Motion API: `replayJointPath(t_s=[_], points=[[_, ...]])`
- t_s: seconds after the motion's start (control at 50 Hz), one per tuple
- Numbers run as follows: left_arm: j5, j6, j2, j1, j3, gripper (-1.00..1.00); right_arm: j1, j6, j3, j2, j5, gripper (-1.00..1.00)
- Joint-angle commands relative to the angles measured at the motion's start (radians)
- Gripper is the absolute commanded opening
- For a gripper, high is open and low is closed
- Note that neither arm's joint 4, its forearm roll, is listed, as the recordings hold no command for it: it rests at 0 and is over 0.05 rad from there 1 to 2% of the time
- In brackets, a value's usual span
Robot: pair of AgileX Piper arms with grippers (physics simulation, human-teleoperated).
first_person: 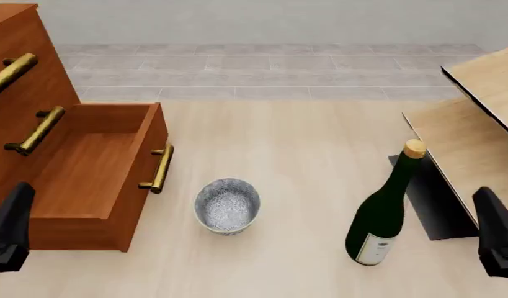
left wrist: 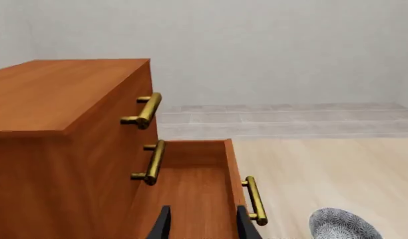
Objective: Put the bowl on top of the cabinet.
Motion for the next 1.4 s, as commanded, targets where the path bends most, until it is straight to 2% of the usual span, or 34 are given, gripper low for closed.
replayJointPath(t_s=[0.02,0.12,0.2,0.26,0.28,0.36,0.44,0.52,0.6,0.7,0.9,0.94,1.0,1.04,1.18,1.26,1.36,1.4], points=[[0.058,-0.022,-0.050,0.004,-0.015,1.00,0.003,-0.007,-0.002,-0.003,0.007,1.00],[0.048,0.001,-0.056,-0.015,-0.031,1.00,0.002,-0.006,-0.003,-0.004,0.010,1.00],[0.040,0.027,-0.058,-0.061,-0.057,1.00,0.001,-0.006,-0.004,-0.007,0.012,1.00],[0.064,0.023,-0.057,-0.057,-0.079,1.00,0.002,-0.007,-0.004,-0.007,0.012,1.00],[0.088,-0.005,-0.057,-0.079,-0.106,1.00,0.003,-0.007,-0.005,-0.008,0.013,1.00],[0.108,-0.002,-0.037,-0.107,-0.143,1.00,0.002,-0.006,-0.004,-0.009,0.011,1.00],[0.038,-0.055,0.111,-0.169,-0.183,1.00,0.000,-0.004,-0.007,-0.009,0.011,1.00],[0.007,-0.040,0.206,-0.241,-0.218,1.00,-0.004,0.000,-0.009,-0.009,0.010,1.00],[-0.030,0.004,0.239,-0.284,-0.234,1.00,-0.003,0.000,-0.011,-0.009,0.013,1.00],[-0.058,-0.005,0.333,-0.346,-0.264,1.00,-0.007,0.002,-0.008,-0.009,0.009,1.00],[-0.044,0.040,0.477,-0.440,-0.343,1.00,-0.005,0.000,-0.009,-0.009,0.008,1.00],[-0.036,0.025,0.521,-0.460,-0.366,1.00,-0.006,0.001,-0.008,-0.009,0.007,1.00],[-0.010,0.013,0.540,-0.458,-0.396,1.00,-0.007,0.001,-0.008,-0.009,0.006,1.00],[0.024,-0.032,0.582,-0.473,-0.436,1.00,-0.008,0.002,-0.008,-0.009,0.005,1.00],[0.108,-0.028,0.612,-0.516,-0.530,1.00,-0.007,0.002,-0.007,-0.009,0.004,1.00],[0.122,-0.015,0.620,-0.505,-0.543,1.00,-0.009,0.004,-0.008,-0.009,0.003,1.00],[0.146,-0.091,0.743,-0.480,-0.573,1.00,-0.009,0.007,-0.008,-0.009,0.003,1.00],[0.144,-0.086,0.753,-0.472,-0.575,1.00,-0.008,0.007,-0.008,-0.009,0.003,1.00]])
